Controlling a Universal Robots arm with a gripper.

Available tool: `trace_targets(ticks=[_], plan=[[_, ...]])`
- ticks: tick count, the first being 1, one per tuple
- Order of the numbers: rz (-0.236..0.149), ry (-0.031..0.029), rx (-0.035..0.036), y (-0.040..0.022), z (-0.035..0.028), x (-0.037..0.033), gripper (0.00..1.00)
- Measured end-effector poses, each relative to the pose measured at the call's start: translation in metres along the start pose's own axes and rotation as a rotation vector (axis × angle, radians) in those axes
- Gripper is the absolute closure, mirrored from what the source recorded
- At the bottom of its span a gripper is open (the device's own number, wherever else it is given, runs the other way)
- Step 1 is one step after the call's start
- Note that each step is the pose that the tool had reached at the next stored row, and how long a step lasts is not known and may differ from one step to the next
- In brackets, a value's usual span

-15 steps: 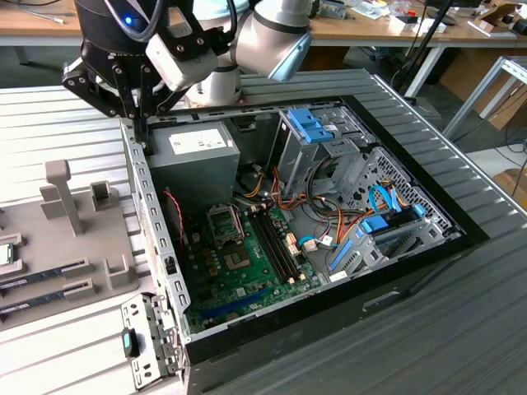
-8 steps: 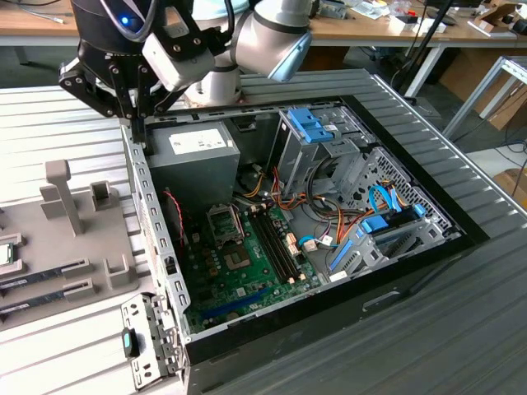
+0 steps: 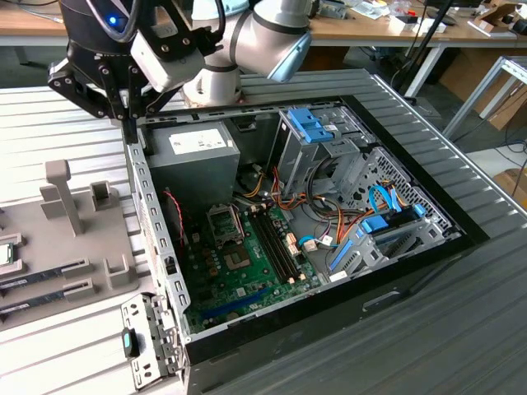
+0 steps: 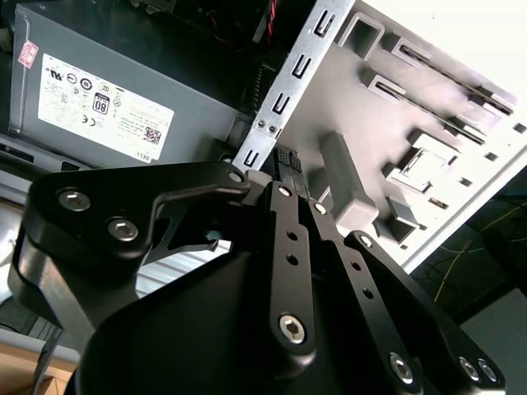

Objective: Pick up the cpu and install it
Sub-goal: 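Reach for the cpu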

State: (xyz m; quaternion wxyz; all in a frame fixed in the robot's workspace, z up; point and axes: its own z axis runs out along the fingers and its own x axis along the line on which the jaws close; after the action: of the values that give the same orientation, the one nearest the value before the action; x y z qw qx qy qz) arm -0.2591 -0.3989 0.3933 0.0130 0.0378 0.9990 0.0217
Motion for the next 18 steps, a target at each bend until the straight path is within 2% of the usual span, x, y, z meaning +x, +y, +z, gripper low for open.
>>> trace_targets(ticks=[18], plan=[[0.000,0.0000,0.0000,-0.0006,-0.0002,0.0078,0.89]])
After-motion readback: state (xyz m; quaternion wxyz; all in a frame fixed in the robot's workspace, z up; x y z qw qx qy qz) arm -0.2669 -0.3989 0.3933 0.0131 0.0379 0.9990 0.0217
